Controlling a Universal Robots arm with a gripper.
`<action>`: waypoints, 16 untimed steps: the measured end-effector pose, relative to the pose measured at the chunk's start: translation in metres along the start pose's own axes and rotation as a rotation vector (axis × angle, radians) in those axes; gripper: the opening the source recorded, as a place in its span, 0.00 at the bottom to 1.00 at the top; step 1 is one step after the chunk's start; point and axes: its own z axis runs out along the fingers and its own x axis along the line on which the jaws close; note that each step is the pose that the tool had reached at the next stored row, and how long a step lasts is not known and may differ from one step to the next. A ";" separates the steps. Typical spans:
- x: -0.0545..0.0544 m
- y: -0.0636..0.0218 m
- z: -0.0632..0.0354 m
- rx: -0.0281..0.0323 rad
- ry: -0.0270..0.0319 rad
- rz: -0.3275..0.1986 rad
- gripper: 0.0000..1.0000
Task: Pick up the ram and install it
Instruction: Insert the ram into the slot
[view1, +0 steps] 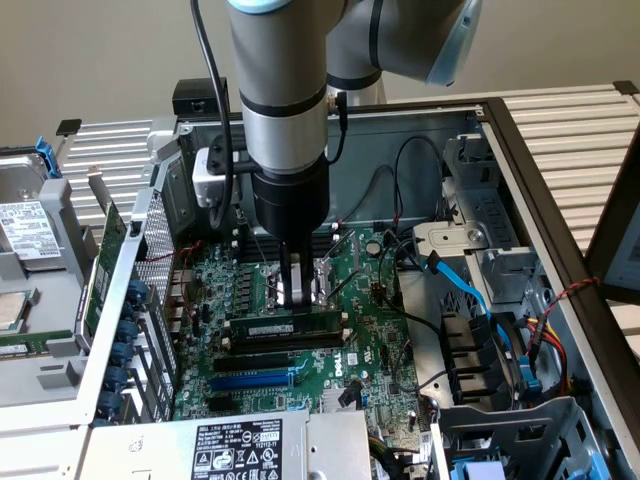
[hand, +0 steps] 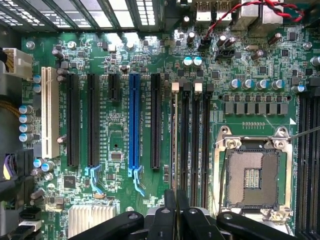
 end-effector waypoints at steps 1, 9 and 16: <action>0.000 0.0003 0.0002 0.0000 0.0000 0.000 0.13; 0.000 0.0012 0.0012 0.0001 -0.0002 0.000 0.13; -0.001 0.0014 0.0023 0.0012 -0.0006 0.000 0.13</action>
